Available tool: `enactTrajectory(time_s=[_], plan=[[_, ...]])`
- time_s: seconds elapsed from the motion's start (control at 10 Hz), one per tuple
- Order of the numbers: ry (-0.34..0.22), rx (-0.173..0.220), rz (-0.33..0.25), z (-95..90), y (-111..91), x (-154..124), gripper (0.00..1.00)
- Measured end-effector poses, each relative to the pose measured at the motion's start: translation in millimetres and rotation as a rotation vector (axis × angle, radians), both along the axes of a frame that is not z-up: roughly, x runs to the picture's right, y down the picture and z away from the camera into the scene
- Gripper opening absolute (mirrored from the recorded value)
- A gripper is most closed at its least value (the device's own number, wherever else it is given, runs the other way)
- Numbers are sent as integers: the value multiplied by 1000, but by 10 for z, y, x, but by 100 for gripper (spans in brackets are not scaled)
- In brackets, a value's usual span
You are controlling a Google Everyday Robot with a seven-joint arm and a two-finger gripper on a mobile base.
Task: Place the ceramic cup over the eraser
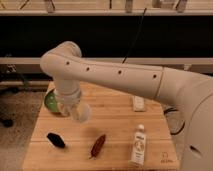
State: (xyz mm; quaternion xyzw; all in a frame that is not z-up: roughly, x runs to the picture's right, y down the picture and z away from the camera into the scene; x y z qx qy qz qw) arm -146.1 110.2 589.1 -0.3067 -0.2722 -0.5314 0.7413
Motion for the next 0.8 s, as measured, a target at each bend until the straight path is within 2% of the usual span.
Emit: enactTrajectory(time_s=[0.3,0.8], plan=[[-67,-29,-56,-129,103,-283,1],[-187,-103,-144,-429,354,-761,1]])
